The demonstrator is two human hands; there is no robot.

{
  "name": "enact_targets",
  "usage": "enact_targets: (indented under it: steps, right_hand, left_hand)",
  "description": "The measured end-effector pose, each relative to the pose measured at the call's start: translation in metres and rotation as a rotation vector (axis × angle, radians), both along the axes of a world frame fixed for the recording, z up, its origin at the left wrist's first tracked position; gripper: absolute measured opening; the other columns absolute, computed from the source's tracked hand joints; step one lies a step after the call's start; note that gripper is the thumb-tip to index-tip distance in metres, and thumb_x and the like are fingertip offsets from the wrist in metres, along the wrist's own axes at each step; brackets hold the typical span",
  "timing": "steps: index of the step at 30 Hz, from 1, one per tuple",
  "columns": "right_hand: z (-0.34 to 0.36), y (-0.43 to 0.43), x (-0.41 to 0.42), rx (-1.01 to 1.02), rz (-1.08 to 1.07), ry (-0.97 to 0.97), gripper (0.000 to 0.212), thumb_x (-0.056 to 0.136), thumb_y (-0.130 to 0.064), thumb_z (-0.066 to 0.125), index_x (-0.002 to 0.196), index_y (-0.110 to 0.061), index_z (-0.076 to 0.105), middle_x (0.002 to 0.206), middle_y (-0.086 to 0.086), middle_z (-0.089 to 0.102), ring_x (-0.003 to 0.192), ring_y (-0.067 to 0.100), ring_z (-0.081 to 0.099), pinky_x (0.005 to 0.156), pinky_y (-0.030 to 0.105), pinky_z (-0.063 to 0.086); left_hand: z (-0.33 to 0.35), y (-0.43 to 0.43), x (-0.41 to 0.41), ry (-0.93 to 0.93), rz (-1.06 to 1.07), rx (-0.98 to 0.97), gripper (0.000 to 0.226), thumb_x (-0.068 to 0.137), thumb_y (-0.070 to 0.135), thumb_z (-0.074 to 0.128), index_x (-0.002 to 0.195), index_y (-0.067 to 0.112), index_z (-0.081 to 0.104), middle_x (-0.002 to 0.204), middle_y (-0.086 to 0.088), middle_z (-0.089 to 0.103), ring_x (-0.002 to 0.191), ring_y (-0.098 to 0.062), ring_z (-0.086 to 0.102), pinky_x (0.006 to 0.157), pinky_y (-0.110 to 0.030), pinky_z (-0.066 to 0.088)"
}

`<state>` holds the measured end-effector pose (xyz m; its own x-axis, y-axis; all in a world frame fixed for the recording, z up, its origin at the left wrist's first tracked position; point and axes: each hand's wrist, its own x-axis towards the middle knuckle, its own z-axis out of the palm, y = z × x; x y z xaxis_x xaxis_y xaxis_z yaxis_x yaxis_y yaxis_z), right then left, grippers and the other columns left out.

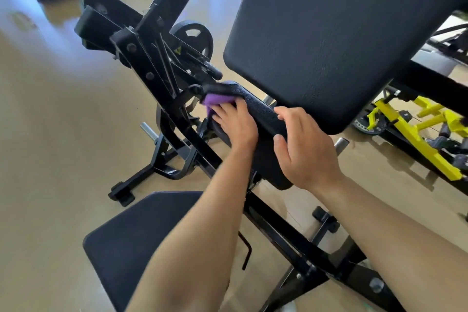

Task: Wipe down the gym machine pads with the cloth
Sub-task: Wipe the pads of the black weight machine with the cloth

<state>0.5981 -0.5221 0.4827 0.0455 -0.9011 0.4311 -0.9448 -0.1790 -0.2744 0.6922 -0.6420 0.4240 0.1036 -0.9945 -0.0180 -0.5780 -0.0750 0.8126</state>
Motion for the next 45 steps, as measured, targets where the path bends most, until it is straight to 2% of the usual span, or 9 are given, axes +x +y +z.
enact_targets:
  steps: [5, 8, 11, 19, 23, 26, 35, 41, 45]
  right_hand:
    - [-0.006, 0.016, -0.007, 0.012, 0.009, -0.001, 0.047, 0.094, -0.022, 0.043, 0.135, -0.003, 0.053, 0.122, 0.012, 0.062, 0.107, 0.032, 0.062, 0.076, 0.047, 0.058]
    - [-0.011, 0.030, -0.017, -0.006, -0.007, -0.020, 0.044, 0.095, -0.022, 0.043, 0.132, -0.002, 0.054, 0.119, 0.013, 0.063, 0.104, 0.030, 0.063, 0.076, 0.044, 0.059]
    - [-0.018, 0.041, -0.023, -0.035, -0.080, -0.036, 0.041, 0.098, -0.022, 0.044, 0.132, -0.003, 0.056, 0.121, 0.014, 0.063, 0.103, 0.028, 0.061, 0.082, 0.046, 0.057]
    - [-0.030, 0.055, -0.011, -0.076, -0.338, -0.096, 0.044, 0.100, -0.026, 0.039, 0.135, -0.011, 0.062, 0.136, 0.013, 0.058, 0.120, 0.030, 0.056, 0.101, 0.044, 0.049]
    - [-0.049, 0.061, -0.002, 0.146, -0.293, -0.481, 0.059, 0.101, -0.047, 0.025, 0.158, -0.032, 0.029, 0.166, 0.005, 0.024, 0.150, 0.024, 0.030, 0.118, 0.047, 0.038]
    - [-0.064, 0.058, 0.013, 0.150, -0.263, -0.694, 0.062, 0.101, -0.054, 0.025, 0.160, -0.042, 0.010, 0.170, -0.005, 0.001, 0.156, 0.018, 0.013, 0.123, 0.047, 0.031]
    - [-0.081, 0.028, 0.024, -0.058, -0.448, -0.914, 0.061, 0.102, -0.045, 0.024, 0.160, -0.027, 0.024, 0.168, 0.006, 0.016, 0.154, 0.018, 0.018, 0.122, 0.051, 0.029]
    - [-0.116, 0.014, 0.017, -0.357, -0.449, -0.851, 0.052, 0.107, -0.033, 0.028, 0.152, -0.008, 0.040, 0.153, 0.008, 0.044, 0.143, 0.025, 0.042, 0.113, 0.054, 0.040]
    - [-0.152, 0.011, 0.020, -0.415, -0.457, -0.959, 0.064, 0.106, -0.056, 0.021, 0.158, -0.020, 0.025, 0.157, -0.019, 0.028, 0.146, 0.000, 0.031, 0.119, 0.037, 0.034]
  left_hand:
    - [-0.001, 0.008, 0.002, 0.073, -0.137, -0.162, 0.041, 0.098, 0.031, 0.034, 0.127, 0.016, 0.060, 0.169, -0.006, 0.007, 0.154, -0.033, -0.015, 0.124, -0.047, -0.009]
    - [0.000, 0.041, 0.004, 0.031, -0.256, -0.312, 0.023, 0.094, 0.029, 0.050, 0.106, 0.020, 0.066, 0.161, 0.005, 0.035, 0.155, -0.035, 0.000, 0.126, -0.051, 0.006]
    - [-0.001, 0.074, -0.008, -0.113, -0.417, -0.471, 0.032, 0.093, 0.030, 0.052, 0.118, 0.019, 0.069, 0.148, 0.002, 0.053, 0.152, -0.039, 0.018, 0.120, -0.057, 0.022]
    - [-0.002, 0.115, -0.010, -0.412, -0.779, -0.597, 0.049, 0.092, 0.035, 0.062, 0.140, 0.024, 0.057, 0.151, 0.003, 0.048, 0.154, -0.031, 0.018, 0.123, -0.054, 0.021]
    - [-0.004, 0.112, 0.008, -0.447, -0.985, -0.636, 0.062, 0.094, 0.036, 0.061, 0.151, 0.023, 0.043, 0.165, -0.002, 0.026, 0.156, -0.030, 0.001, 0.124, -0.052, 0.018]
    - [-0.020, 0.104, 0.022, -0.419, -1.050, -0.697, 0.057, 0.099, 0.033, 0.055, 0.152, 0.018, 0.042, 0.167, -0.006, 0.019, 0.156, -0.031, 0.003, 0.118, -0.046, 0.037]
    - [-0.035, 0.123, 0.023, -0.063, -0.442, -0.694, 0.031, 0.085, 0.026, 0.074, 0.110, 0.013, 0.060, 0.121, -0.004, 0.054, 0.108, -0.022, 0.056, 0.093, -0.021, 0.047]
    - [-0.053, 0.119, 0.024, -0.030, -0.558, -0.435, 0.017, 0.084, 0.014, 0.075, 0.100, 0.018, 0.075, 0.097, 0.006, 0.071, 0.083, -0.008, 0.066, 0.073, -0.024, 0.057]
    - [-0.073, 0.119, 0.024, -0.098, -0.569, -0.458, 0.009, 0.086, 0.012, 0.072, 0.094, 0.016, 0.075, 0.085, 0.004, 0.074, 0.070, -0.012, 0.066, 0.065, -0.028, 0.057]
